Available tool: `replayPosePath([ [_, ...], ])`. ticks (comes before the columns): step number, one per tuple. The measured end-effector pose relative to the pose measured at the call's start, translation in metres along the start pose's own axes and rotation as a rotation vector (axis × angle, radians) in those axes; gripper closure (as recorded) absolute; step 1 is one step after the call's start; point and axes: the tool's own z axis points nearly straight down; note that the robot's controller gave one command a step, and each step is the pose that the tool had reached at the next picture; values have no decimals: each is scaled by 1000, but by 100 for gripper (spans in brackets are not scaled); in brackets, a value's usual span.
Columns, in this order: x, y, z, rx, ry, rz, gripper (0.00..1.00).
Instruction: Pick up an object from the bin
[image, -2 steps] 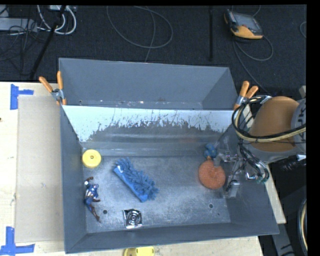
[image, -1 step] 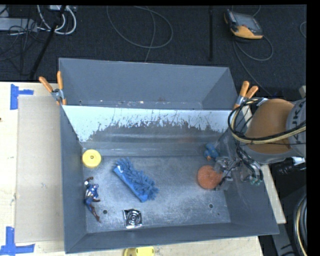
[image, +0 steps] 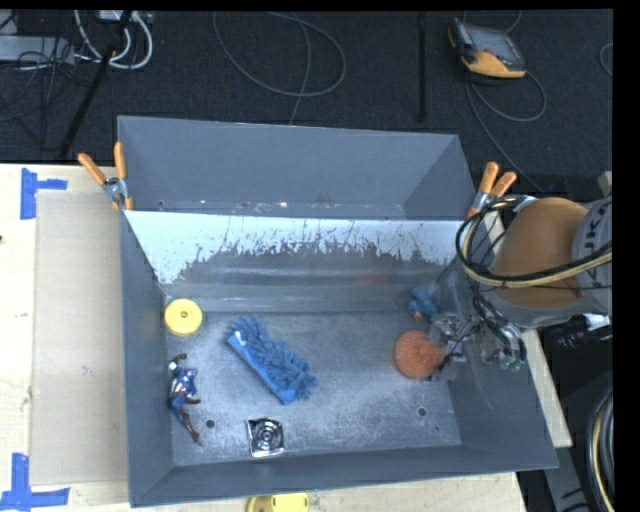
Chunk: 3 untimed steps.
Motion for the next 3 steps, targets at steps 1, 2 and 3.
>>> replayPosePath([
  [1, 1, 0, -5, -1, 6, 0, 100],
  [2, 4, 0, -24, -2, 16, -1, 100],
  [3, 3, 0, -46, -1, 15, -2, 100],
])
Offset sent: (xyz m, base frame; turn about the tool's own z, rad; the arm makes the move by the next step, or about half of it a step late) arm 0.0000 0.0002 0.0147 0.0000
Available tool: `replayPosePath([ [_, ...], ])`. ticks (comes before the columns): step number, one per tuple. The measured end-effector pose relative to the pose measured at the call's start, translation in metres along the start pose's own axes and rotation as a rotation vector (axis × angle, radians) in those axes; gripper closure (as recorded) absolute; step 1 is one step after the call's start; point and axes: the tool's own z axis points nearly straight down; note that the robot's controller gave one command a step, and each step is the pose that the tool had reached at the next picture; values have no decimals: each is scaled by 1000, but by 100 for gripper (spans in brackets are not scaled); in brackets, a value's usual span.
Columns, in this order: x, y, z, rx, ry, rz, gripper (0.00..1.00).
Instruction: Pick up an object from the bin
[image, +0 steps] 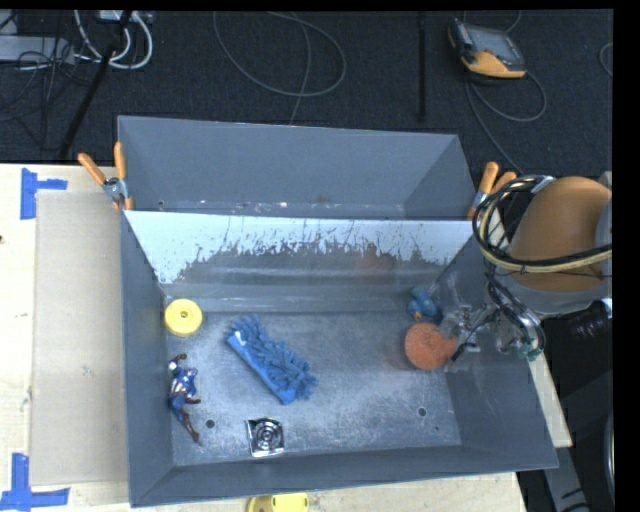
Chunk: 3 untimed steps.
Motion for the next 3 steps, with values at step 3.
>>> replayPosePath([
  [3, -1, 0, -42, 1, -7, -1, 100],
])
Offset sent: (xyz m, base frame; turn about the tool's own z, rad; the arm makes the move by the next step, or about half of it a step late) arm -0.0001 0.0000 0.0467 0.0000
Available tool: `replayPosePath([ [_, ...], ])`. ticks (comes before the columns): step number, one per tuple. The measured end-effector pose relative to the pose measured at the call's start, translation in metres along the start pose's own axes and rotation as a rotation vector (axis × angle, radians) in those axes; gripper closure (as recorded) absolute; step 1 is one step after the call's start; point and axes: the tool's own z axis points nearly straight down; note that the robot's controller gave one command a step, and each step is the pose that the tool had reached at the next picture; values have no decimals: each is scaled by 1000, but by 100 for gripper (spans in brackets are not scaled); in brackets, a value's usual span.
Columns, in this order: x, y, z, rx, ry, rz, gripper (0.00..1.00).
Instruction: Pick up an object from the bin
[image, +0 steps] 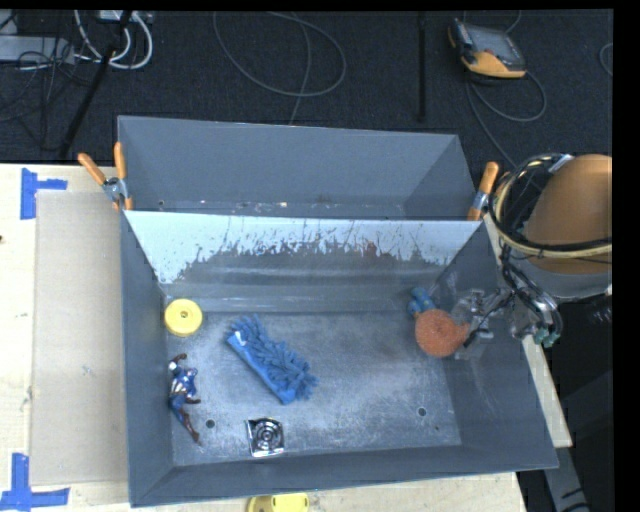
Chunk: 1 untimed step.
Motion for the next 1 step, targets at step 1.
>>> replayPosePath([
  [1, 0, 0, -7, 0, 1, 0, 100],
])
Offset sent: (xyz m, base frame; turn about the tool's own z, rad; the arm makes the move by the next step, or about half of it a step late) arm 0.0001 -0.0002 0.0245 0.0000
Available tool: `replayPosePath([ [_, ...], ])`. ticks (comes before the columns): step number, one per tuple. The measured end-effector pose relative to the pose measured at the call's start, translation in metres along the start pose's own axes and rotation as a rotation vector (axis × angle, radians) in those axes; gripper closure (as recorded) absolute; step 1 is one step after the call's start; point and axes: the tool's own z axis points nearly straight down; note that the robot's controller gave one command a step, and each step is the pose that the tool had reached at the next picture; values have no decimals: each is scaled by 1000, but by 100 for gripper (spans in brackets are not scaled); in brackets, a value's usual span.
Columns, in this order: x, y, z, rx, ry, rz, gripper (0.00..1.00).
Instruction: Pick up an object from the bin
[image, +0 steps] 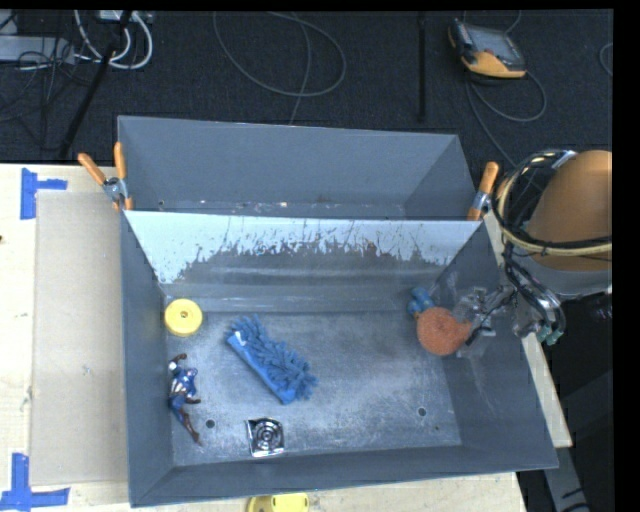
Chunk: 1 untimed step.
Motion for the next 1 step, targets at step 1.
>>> replayPosePath([
  [1, 0, 0, -6, 0, 0, -1, 100],
])
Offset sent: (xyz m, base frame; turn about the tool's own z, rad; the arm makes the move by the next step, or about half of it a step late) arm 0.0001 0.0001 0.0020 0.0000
